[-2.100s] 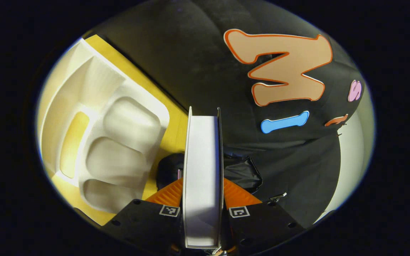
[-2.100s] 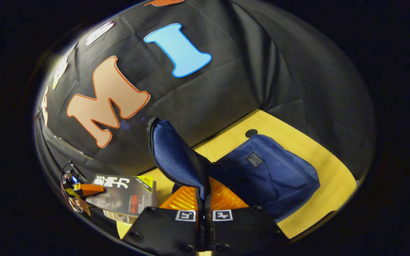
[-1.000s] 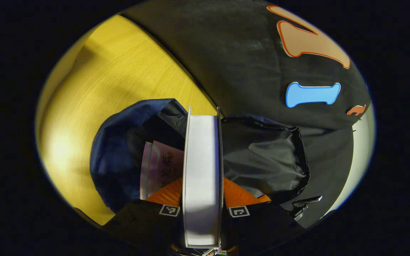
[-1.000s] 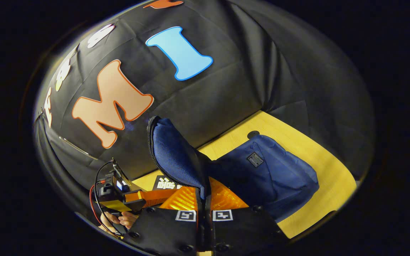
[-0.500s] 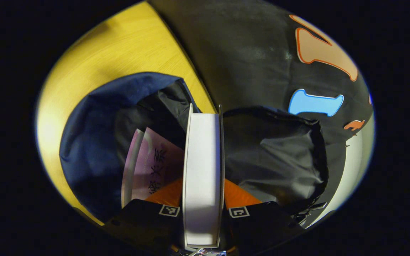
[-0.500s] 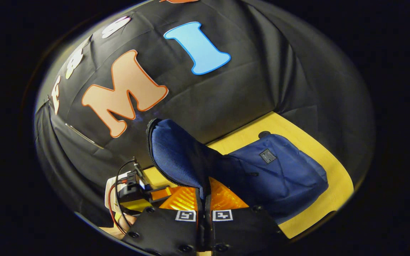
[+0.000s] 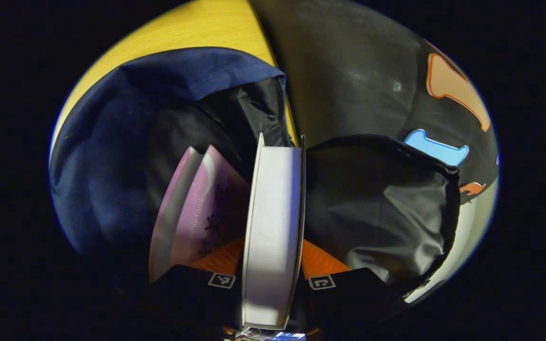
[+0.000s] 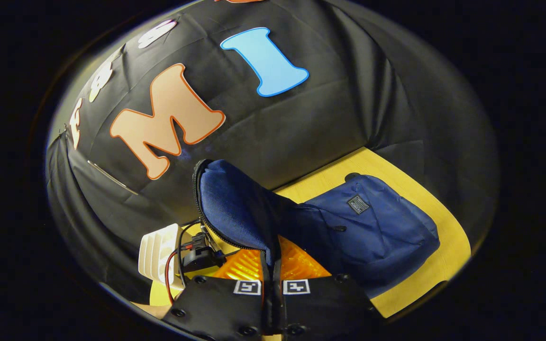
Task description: Open the schoolbag, grab two books from the bookshelf and put them into the schoolbag.
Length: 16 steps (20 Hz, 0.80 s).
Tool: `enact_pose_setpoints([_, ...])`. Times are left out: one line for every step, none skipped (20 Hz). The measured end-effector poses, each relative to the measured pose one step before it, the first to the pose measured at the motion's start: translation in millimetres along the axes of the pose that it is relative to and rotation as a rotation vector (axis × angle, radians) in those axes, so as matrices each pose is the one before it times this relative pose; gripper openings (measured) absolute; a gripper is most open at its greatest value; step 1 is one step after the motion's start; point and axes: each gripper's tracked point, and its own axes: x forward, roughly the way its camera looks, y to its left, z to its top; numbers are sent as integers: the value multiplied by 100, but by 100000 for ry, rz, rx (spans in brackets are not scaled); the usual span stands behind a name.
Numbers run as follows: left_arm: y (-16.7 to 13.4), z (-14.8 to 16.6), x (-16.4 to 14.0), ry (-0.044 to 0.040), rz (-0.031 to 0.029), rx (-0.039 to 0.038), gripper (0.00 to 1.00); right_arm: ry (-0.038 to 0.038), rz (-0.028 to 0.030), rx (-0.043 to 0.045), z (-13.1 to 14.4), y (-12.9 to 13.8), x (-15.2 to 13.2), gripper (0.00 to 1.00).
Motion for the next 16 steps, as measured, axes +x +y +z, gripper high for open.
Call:
enact_pose_setpoints([173, -201, 51, 1413, 367, -1599, 48, 151, -209, 199, -91, -120, 151, 3])
enact_pose_setpoints([-213, -111, -158, 640, -449, -549, 56, -81, 40, 626, 53, -78, -187, 2])
enact_pose_setpoints([98, 147, 138, -62, 682, 171, 56, -361, -175, 578, 131, -114, -20, 3])
enact_pose_setpoints([84, -8, 16, 361, 1373, 940, 56, -213, -30, 656, 14, -89, -1, 2])
enact_pose_setpoints([184, -90, -5, 507, 1952, 1475, 58, -217, -4, 381, 63, -87, -16, 3])
enact_pose_setpoints([127, 41, -170, -114, 2703, 1937, 55, -135, -35, 271, 2, -52, 69, 3])
enact_pose_setpoints([71, -4, 103, -40, 3236, 2331, 62, -46, 54, 244, 52, -19, 1, 3])
enact_pose_setpoints([149, -37, -148, 266, 3235, 3600, 64, 32, -101, -99, -57, -60, 13, 3])
enact_pose_setpoints([73, -152, -44, 1009, 2912, 4514, 69, 44, -38, -187, 39, -84, -44, 3])
enact_pose_setpoints([147, -299, -195, 1819, 3062, 5249, 76, -136, -156, -250, 98, 25, 3, 3])
enact_pose_setpoints([69, -208, -458, 1183, 3071, 6223, 72, -361, -187, -24, 117, -50, -18, 3])
enact_pose_setpoints([85, 203, -402, -515, 2939, 5889, 74, -414, -142, 81, 4, -37, 8, 3])
enact_pose_setpoints([218, 136, -348, -252, 2663, 5329, 82, -224, -142, 69, 54, 18, 48, 3])
enact_pose_setpoints([150, 35, -512, 468, 2411, 4849, 77, -105, -84, -34, 5, -32, -36, 4])
enact_pose_setpoints([244, -32, -486, 994, 2540, 5446, 78, -84, -30, 54, 78, 12, -19, 3])
enact_pose_setpoints([391, 227, -617, -687, 3078, 6563, 79, -209, -117, -156, 22, -118, -55, 3])
